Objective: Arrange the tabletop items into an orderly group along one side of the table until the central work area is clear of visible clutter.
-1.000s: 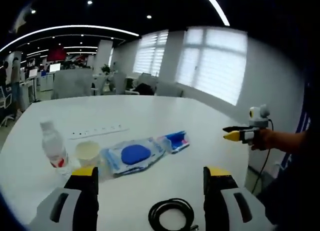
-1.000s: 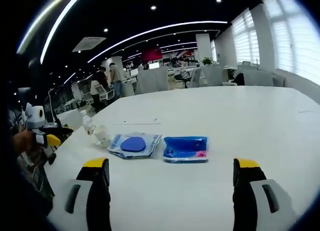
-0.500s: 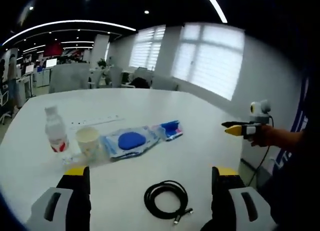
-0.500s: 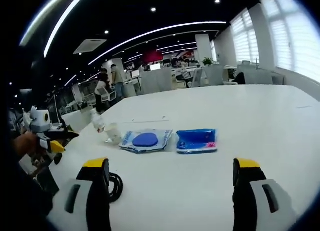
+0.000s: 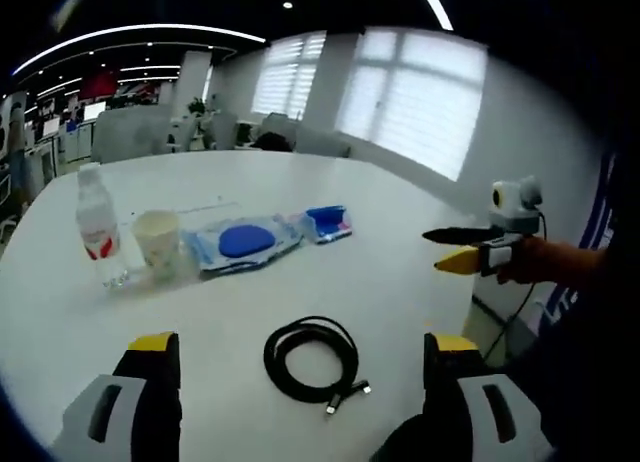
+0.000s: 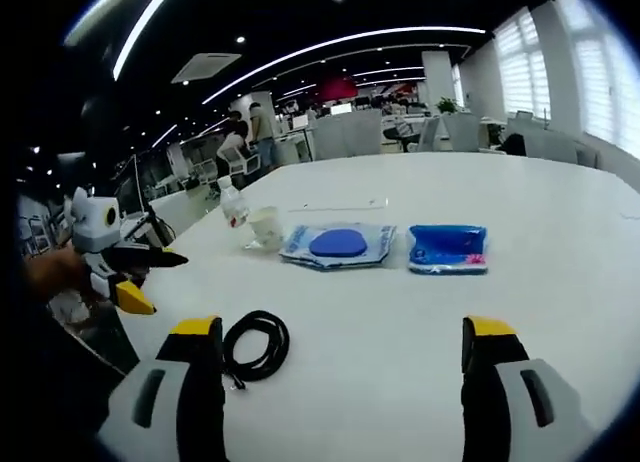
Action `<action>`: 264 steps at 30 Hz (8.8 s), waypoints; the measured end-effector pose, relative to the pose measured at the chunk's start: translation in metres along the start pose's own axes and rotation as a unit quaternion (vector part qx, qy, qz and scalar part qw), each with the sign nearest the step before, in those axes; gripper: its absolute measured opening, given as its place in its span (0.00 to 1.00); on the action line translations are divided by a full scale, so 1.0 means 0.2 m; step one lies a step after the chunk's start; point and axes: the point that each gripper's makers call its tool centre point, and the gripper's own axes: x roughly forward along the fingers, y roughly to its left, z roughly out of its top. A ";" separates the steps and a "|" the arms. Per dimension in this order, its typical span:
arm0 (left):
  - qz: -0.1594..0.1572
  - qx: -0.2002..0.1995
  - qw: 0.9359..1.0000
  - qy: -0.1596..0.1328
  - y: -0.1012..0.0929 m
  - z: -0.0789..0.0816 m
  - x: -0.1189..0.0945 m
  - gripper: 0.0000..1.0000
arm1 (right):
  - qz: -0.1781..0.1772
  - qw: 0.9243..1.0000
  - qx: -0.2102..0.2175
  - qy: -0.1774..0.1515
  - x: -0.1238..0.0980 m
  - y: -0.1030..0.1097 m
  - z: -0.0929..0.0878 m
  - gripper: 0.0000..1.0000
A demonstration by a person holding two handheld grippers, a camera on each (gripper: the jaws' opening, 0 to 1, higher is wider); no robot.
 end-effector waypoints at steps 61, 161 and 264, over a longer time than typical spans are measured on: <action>0.077 -0.017 0.992 0.100 0.14 -0.34 0.40 0.20 | 0.025 0.979 -0.153 0.135 0.55 0.42 -0.39 0.16; -0.002 -0.020 0.997 0.068 -0.18 0.33 0.97 0.04 | -0.051 0.989 -0.022 0.136 0.48 -0.40 0.03 0.02; 0.068 0.003 0.995 -0.067 0.21 0.38 -0.32 1.00 | 0.059 0.994 -0.086 0.027 -0.14 -0.24 0.27 1.00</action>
